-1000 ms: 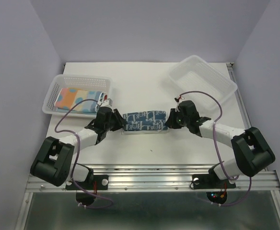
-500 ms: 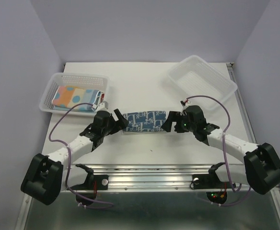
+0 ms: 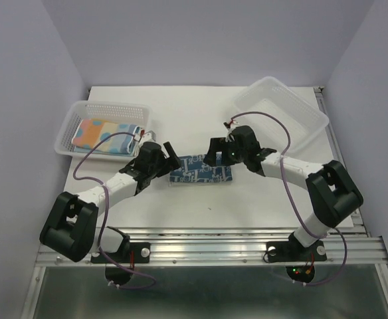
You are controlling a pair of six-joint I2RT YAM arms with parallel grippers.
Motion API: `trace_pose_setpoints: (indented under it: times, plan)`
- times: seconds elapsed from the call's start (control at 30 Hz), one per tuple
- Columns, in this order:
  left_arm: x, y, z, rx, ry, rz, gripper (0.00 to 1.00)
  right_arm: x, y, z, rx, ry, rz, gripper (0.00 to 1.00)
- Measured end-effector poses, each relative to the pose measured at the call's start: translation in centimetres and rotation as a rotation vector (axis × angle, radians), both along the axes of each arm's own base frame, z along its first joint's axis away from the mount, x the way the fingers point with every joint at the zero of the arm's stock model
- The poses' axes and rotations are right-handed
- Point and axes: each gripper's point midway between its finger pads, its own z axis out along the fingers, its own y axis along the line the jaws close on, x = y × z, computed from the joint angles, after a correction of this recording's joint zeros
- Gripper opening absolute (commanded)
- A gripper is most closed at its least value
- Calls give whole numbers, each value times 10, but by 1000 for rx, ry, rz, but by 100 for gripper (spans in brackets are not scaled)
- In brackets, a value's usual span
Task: Fold and stack the towels
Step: Neatly place the folded towel into the bin
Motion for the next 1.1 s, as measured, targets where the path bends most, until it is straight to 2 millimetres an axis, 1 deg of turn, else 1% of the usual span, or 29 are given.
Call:
trace_pose_setpoints:
  times: [0.07, 0.13, 0.2, 0.33, 0.4, 0.43, 0.5, 0.53, 0.6, 0.63, 0.7, 0.73, 0.9, 1.03, 1.1]
  plan:
    - [4, 1, -3, 16, 13, 10, 99, 3, 11, -9, -5, 14, 30, 100]
    - [6, 2, -7, 32, 29, 19, 99, -2, 16, -20, -14, 40, 55, 100]
    - [6, 3, -12, 44, 43, 23, 99, -12, 23, -32, -27, 72, 88, 100]
    - [3, 5, -20, 60, 68, 26, 95, -31, 35, -39, -35, 85, 140, 100]
    - [2, 5, -22, 64, 78, 24, 92, -44, 35, -45, -45, 96, 158, 100]
    - [2, 5, -24, 64, 82, 22, 88, -52, 34, -49, -49, 107, 163, 100]
    - [0, 3, -24, 56, 87, 13, 82, -61, 30, -53, -52, 117, 162, 100]
    - [0, 2, -25, 52, 88, 7, 77, -63, 28, -53, -49, 117, 155, 100]
    - [-5, 0, -29, 44, 96, -2, 73, -66, 24, -52, -47, 118, 142, 100]
    - [-9, 0, -34, 44, 106, -7, 67, -67, 22, -52, -45, 118, 135, 100]
    - [-18, 2, -43, 52, 129, -15, 63, -69, 20, -52, -42, 121, 127, 100]
    - [-21, 3, -47, 54, 134, -15, 63, -69, 20, -51, -39, 120, 124, 100]
    - [-21, 2, -47, 51, 131, -18, 64, -69, 17, -48, -39, 108, 113, 100]
    - [-20, 0, -46, 47, 125, -23, 72, -68, 16, -46, -40, 102, 106, 100]
    - [-19, -2, -44, 40, 116, -32, 74, -68, 16, -46, -40, 101, 105, 100]
